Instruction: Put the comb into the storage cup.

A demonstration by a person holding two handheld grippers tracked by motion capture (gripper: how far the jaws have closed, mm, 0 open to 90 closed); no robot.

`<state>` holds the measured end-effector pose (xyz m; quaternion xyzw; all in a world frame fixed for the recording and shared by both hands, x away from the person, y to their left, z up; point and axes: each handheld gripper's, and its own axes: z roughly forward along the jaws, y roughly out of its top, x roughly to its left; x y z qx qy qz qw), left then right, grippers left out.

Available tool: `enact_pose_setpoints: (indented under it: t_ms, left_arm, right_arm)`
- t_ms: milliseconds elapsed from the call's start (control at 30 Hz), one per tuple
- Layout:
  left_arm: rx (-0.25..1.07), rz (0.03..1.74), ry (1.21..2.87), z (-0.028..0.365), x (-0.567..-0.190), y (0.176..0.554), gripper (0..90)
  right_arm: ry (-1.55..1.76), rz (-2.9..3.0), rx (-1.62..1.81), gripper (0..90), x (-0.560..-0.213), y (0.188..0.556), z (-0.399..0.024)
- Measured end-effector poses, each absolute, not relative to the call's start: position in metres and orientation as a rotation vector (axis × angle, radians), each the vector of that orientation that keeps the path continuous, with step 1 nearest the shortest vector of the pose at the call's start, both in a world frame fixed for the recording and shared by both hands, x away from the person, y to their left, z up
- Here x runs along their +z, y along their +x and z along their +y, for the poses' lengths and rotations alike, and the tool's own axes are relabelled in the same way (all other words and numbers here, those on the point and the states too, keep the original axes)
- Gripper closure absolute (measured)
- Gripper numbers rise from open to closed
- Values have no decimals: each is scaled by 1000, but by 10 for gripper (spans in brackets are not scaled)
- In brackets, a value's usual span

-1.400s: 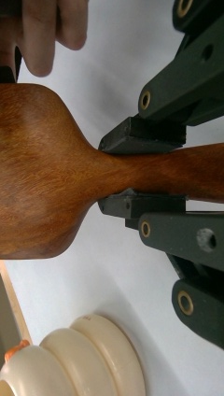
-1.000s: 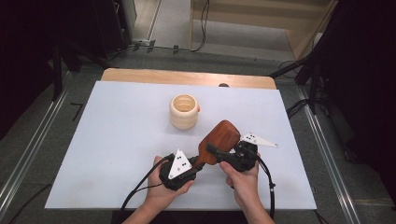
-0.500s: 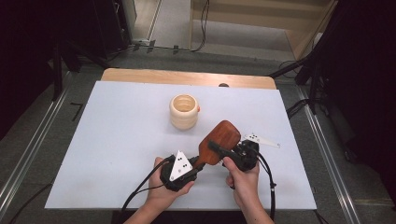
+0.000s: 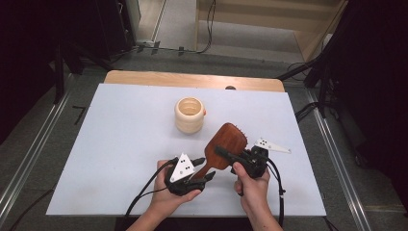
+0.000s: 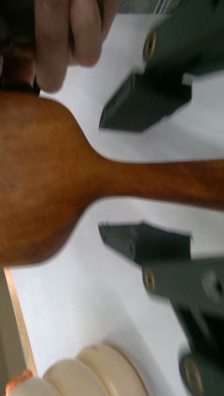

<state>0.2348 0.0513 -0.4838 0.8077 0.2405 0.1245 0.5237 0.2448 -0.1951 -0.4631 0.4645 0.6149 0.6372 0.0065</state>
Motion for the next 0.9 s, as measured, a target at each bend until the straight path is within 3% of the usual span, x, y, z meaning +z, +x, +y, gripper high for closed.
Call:
enact_pose_setpoints:
  t_ms: [300, 900]
  left_arm:
    - [272, 673, 1855, 83, -477, 244, 10]
    - [366, 702, 1774, 155, -475, 239, 0]
  right_arm:
    - [1401, 1874, 1985, 545, -455, 239, -202]
    - [1282, 1885, 1947, 544, -441, 239, -204]
